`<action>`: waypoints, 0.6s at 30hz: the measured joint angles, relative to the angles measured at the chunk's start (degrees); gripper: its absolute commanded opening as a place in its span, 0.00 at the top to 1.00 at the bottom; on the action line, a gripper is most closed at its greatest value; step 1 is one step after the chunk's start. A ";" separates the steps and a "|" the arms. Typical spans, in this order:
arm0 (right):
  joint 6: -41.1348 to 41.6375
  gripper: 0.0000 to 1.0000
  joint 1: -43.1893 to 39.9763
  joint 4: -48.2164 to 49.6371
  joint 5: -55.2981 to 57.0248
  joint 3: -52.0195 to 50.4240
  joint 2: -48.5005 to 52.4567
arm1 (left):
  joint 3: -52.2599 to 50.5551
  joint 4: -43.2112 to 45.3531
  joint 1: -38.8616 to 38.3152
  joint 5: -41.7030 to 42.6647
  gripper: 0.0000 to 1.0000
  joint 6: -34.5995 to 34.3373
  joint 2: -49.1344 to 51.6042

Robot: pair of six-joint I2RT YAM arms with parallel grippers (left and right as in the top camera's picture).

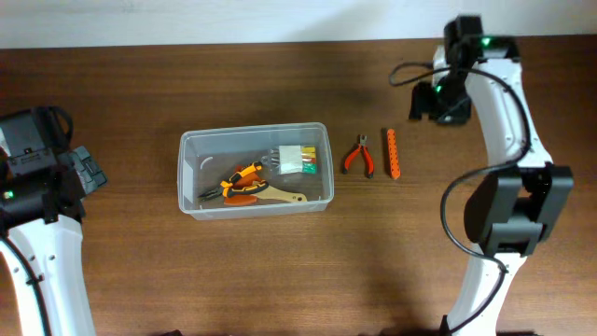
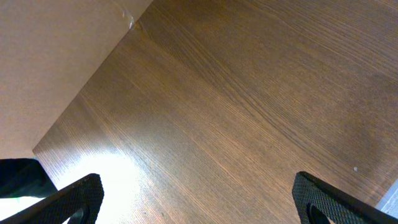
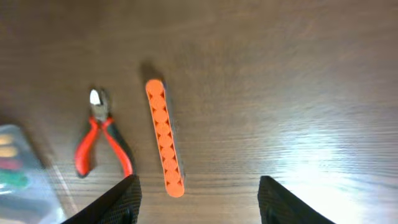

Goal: Pack container
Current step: 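Move the right gripper to the orange perforated strip and grasp it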

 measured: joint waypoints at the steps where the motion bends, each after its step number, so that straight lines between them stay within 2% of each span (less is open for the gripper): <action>1: 0.00 0.39 0.09 0.87 -0.22 -1.51 0.04 | 0.00 0.00 0.00 -0.02 0.01 0.00 0.00; 6: -1.18 0.39 1.36 5.68 -0.96 -7.72 0.11 | 0.00 0.00 0.00 0.00 0.01 0.00 0.00; 9: -2.16 0.44 2.34 8.66 -0.92 -9.92 0.11 | 0.00 0.00 0.00 0.00 0.01 0.00 0.00; 18: -3.96 0.44 5.31 10.91 -0.07 -10.56 1.16 | 0.00 0.00 0.00 0.00 0.01 0.00 0.00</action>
